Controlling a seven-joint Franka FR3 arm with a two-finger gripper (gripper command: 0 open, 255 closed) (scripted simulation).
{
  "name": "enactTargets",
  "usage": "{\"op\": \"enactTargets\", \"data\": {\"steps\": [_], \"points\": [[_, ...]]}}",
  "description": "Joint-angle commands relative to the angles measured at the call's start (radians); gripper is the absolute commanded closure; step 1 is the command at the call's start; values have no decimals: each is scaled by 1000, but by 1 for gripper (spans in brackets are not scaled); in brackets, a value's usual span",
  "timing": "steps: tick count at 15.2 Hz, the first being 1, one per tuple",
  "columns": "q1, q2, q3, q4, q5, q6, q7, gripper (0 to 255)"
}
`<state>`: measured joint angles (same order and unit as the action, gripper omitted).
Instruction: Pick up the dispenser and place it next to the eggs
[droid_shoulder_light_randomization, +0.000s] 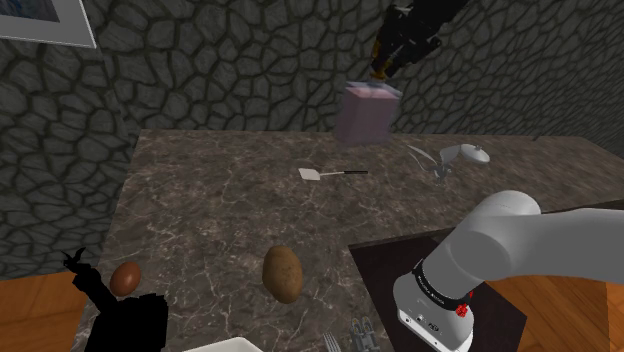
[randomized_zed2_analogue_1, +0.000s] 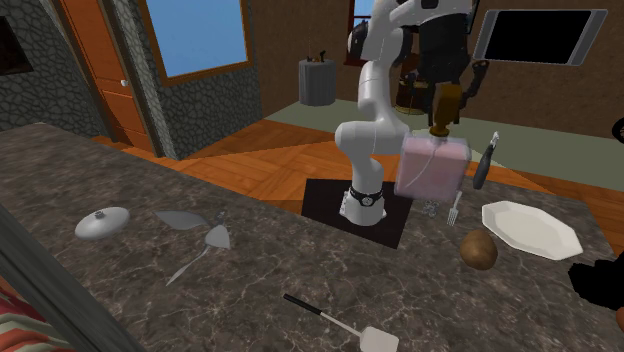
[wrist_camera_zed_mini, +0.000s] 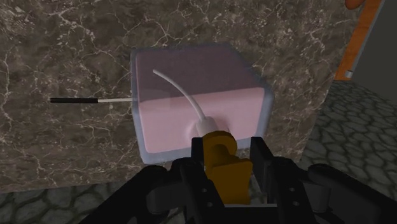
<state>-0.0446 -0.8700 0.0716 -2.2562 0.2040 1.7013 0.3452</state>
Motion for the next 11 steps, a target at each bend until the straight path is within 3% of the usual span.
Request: {"op": "enactTargets", "data": {"steps": [1,11], "points": [[12,-5,55,3,26,3,56,255],[41,49,299,80,122,38,289,255]]}}
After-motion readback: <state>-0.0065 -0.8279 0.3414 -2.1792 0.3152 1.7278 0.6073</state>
